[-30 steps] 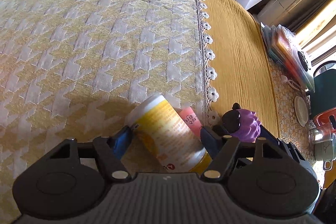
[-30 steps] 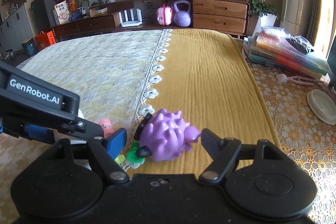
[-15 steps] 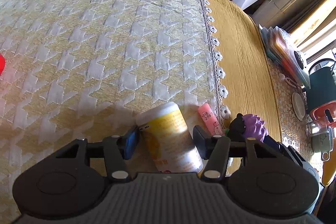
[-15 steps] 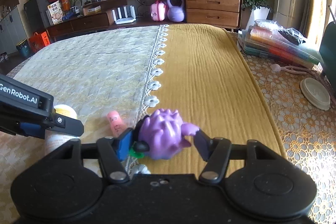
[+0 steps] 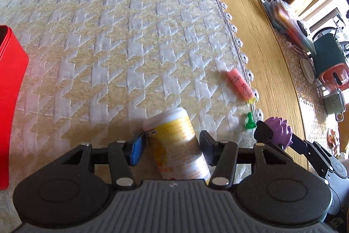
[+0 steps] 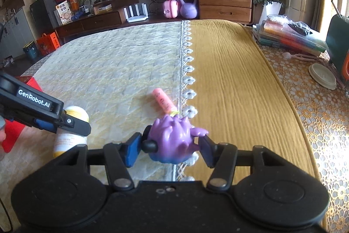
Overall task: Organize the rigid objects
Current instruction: 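Close the left tool on the yellow-and-white bottle while the right tool grasps the purple hedgehog, then lift and carry the bottle and hedgehog over to the red tray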
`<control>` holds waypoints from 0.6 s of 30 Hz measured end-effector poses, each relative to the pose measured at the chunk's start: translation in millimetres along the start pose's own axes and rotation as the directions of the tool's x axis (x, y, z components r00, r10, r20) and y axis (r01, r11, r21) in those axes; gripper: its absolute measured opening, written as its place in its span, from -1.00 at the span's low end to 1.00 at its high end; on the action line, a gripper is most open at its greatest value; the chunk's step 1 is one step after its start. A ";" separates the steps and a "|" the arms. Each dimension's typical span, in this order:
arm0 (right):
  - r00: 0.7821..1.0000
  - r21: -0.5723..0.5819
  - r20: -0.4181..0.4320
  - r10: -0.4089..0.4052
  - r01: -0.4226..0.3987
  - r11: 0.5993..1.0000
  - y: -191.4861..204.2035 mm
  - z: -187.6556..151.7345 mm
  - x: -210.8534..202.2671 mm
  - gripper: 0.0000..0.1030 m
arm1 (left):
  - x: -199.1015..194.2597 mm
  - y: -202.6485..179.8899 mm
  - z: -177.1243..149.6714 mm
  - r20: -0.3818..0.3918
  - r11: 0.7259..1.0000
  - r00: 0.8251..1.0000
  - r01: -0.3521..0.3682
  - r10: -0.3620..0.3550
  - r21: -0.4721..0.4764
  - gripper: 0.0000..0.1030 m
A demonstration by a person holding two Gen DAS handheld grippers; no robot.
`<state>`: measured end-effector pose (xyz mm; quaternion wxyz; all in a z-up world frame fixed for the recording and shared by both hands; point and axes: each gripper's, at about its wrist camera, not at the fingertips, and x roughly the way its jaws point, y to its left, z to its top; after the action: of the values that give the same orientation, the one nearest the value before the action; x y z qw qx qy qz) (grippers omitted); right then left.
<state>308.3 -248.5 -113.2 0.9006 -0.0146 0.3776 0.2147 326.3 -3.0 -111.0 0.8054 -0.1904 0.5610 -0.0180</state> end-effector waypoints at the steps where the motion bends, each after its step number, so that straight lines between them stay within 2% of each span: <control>1: 1.000 0.003 -0.002 0.008 -0.008 1.000 3.4 -4.4 -3.4 0.09 | 0.1 2.8 -1.8 -0.010 1.000 1.000 0.011 -0.011 0.001 0.02; 5: 1.000 0.004 -0.010 0.020 -0.020 1.000 19.0 -24.3 -12.8 0.09 | -4.7 7.7 -9.6 -0.011 1.000 1.000 0.028 -0.028 -0.001 0.01; 8: 1.000 -0.017 -0.003 -0.005 0.005 1.000 29.3 -37.4 -16.1 0.09 | -6.4 5.3 -15.4 -0.002 1.000 1.000 0.022 -0.022 0.019 0.01; 18: 1.000 0.042 0.012 -0.006 0.006 0.999 26.5 -47.2 -16.8 0.09 | -11.6 -12.3 -43.9 0.031 0.995 0.999 -0.016 0.013 0.101 0.03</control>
<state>255.5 -239.6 -131.7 0.9036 0.0046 0.3765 0.2041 284.3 -24.1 -109.6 0.8226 -0.1455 0.5484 -0.0377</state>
